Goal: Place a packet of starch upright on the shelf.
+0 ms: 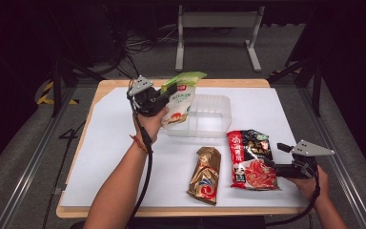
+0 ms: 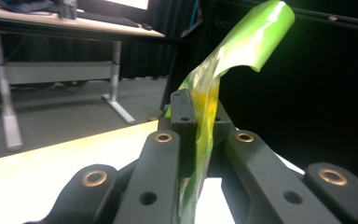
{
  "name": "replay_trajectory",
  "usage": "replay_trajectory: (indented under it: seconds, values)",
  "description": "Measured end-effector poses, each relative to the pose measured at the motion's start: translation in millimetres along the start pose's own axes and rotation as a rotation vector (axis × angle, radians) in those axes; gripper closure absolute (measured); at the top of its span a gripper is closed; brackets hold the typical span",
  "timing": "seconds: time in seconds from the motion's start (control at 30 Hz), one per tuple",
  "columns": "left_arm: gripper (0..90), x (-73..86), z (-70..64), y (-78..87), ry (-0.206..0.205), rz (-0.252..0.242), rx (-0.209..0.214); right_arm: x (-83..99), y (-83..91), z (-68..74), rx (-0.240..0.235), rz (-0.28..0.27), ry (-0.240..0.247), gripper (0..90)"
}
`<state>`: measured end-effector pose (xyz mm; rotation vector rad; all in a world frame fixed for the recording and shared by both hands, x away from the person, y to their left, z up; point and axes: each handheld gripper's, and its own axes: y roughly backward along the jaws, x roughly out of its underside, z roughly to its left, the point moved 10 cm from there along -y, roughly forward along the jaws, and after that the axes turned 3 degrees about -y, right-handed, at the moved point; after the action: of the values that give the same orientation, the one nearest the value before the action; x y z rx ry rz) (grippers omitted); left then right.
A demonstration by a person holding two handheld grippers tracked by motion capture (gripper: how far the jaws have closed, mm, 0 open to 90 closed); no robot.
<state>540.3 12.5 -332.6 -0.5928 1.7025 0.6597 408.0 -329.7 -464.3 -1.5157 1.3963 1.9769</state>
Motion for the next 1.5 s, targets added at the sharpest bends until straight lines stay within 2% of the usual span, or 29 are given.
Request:
replay_trajectory:
  seconds: [0.1, 0.13, 0.23, 0.3, 0.37, 0.43, 0.5, 0.57, 0.67, 0.73, 0.77, 0.87, 0.9, 0.93, 1.0, 1.07, 1.23, 1.3, 1.4, 1.43, 1.5]
  values:
    - [86.9, 0.1, 4.8, -4.3, 0.019, -0.013, -0.014, 0.6, -0.3, -0.6, 0.001, 0.002, -0.001, 20.2]
    - [86.8, -0.1, 7.1, -5.9, 0.008, -0.011, -0.031, 0.5, -0.6, -0.6, -0.001, 0.000, -0.001, 20.2]
    - [86.9, -1.6, 14.8, -11.6, 0.024, -0.015, -0.065, 0.0, -1.2, 0.0, -0.002, 0.001, -0.001, 20.2]
    - [86.9, -4.0, 19.8, -15.7, 0.052, -0.030, -0.080, 0.3, -1.7, 0.3, -0.002, 0.005, 0.004, 20.1]
    - [86.9, -6.0, 21.7, -21.2, 0.059, -0.036, -0.095, 0.5, -2.3, 0.7, -0.004, 0.005, 0.003, 20.2]
    - [86.9, -7.6, 23.4, -27.6, 0.046, -0.034, -0.121, 1.1, -2.6, 0.2, -0.001, 0.008, 0.002, 20.1]
    - [86.9, -9.3, 22.9, -34.1, 0.076, -0.055, -0.117, 1.5, -2.8, 0.2, -0.002, 0.008, 0.001, 20.1]
    - [86.9, -9.0, 20.9, -40.7, 0.057, -0.051, -0.132, 2.3, -3.1, 0.1, 0.000, 0.014, 0.004, 20.1]
    - [86.8, -7.3, 17.3, -48.6, 0.069, -0.057, -0.132, 3.3, -3.4, 0.3, 0.000, 0.018, 0.006, 20.1]
    - [86.8, -2.5, 16.9, -52.7, 0.063, -0.050, -0.145, 3.1, -3.0, 0.4, 0.002, 0.015, 0.010, 20.1]
    - [86.8, 0.4, 17.2, -53.8, 0.087, -0.056, -0.133, 3.0, -2.7, 0.2, 0.001, 0.013, 0.008, 20.2]
    - [86.8, 11.4, 17.6, -56.3, 0.119, -0.060, -0.102, 3.4, -2.5, 0.2, 0.000, 0.013, 0.007, 20.2]
    - [86.7, 15.4, 17.2, -56.8, 0.140, -0.058, -0.071, 3.5, -2.6, 0.2, 0.000, 0.014, 0.008, 20.1]
    - [86.7, 18.9, 17.6, -56.5, 0.153, -0.049, -0.063, 3.4, -2.5, 0.3, 0.001, 0.014, 0.009, 20.2]
    - [86.1, 26.0, 17.2, -54.1, 0.130, -0.018, -0.035, 3.0, -2.2, 0.8, -0.003, 0.013, 0.009, 20.2]
    - [85.6, 28.0, 17.2, -52.6, 0.120, -0.009, -0.031, 3.0, -2.1, 0.7, -0.003, 0.013, 0.011, 20.2]
    - [84.7, 37.9, 19.2, -41.3, 0.043, 0.043, 0.008, 3.4, -2.7, -0.4, 0.000, 0.018, 0.005, 20.2]
    - [84.2, 41.1, 21.1, -36.0, 0.029, 0.049, 0.025, 2.8, -2.5, 0.6, -0.002, 0.016, 0.007, 20.3]
    - [84.0, 44.9, 24.0, -28.7, 0.005, 0.066, 0.033, 2.9, -3.1, 1.1, -0.001, 0.018, 0.012, 20.3]
    - [83.8, 46.3, 24.9, -26.0, -0.023, 0.076, 0.025, 3.1, -3.4, 1.2, -0.001, 0.019, 0.011, 20.3]
    - [83.9, 49.0, 24.9, -22.1, -0.036, 0.086, 0.039, 3.1, -3.3, 1.3, 0.000, 0.020, 0.011, 20.3]
